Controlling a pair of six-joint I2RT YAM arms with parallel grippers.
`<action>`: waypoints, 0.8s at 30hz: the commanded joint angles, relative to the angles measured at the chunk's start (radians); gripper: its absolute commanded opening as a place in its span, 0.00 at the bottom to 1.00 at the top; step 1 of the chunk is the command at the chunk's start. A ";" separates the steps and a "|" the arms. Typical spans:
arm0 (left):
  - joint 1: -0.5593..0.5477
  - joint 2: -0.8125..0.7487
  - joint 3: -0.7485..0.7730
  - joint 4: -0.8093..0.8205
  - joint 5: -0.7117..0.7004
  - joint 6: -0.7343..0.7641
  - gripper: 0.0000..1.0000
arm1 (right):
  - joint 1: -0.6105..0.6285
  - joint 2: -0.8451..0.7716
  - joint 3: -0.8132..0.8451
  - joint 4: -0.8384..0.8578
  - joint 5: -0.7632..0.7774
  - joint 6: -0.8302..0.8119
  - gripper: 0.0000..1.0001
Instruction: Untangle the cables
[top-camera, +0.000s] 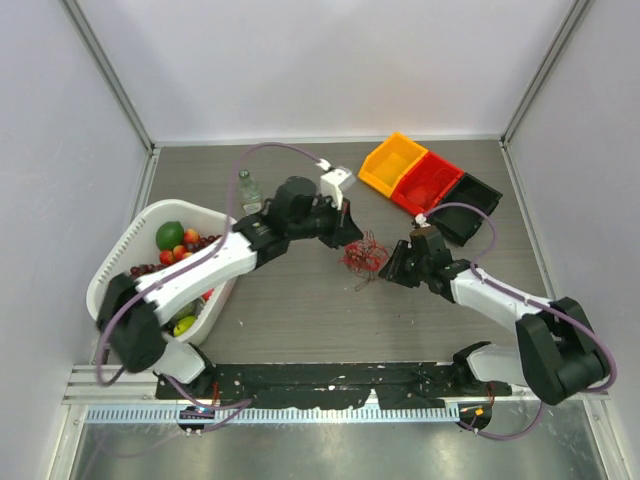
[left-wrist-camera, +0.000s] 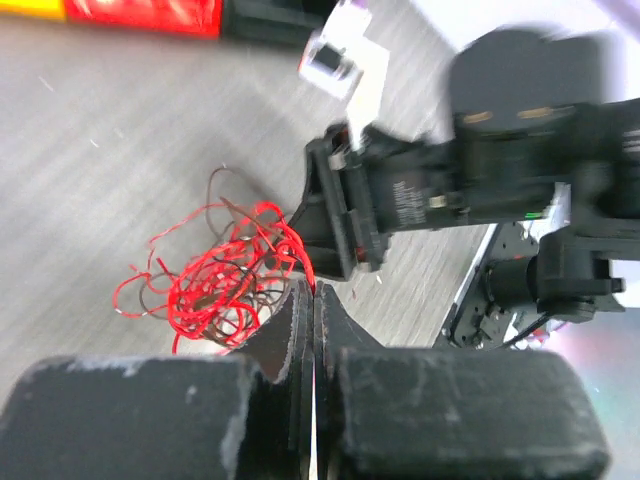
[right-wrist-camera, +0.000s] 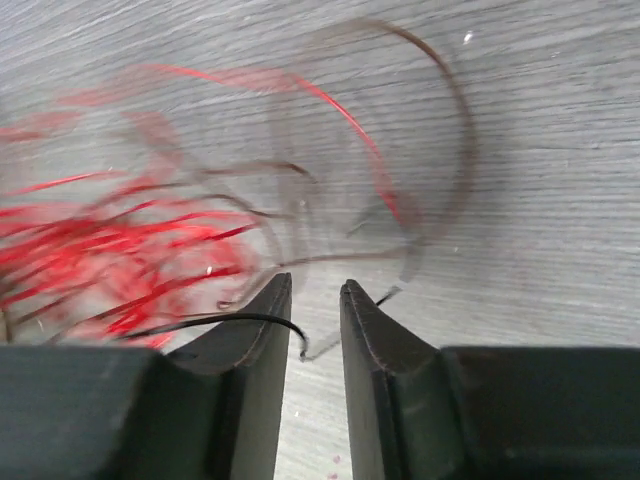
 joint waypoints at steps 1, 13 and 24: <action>-0.002 -0.272 -0.058 0.049 -0.160 0.125 0.00 | 0.011 0.087 0.026 0.092 0.065 0.039 0.29; 0.024 -0.564 -0.148 0.101 -0.151 0.155 0.00 | 0.052 0.006 0.097 0.011 0.113 -0.105 0.59; 0.029 -0.541 -0.128 0.060 -0.161 0.130 0.00 | 0.158 -0.243 0.223 0.120 -0.082 -0.216 0.77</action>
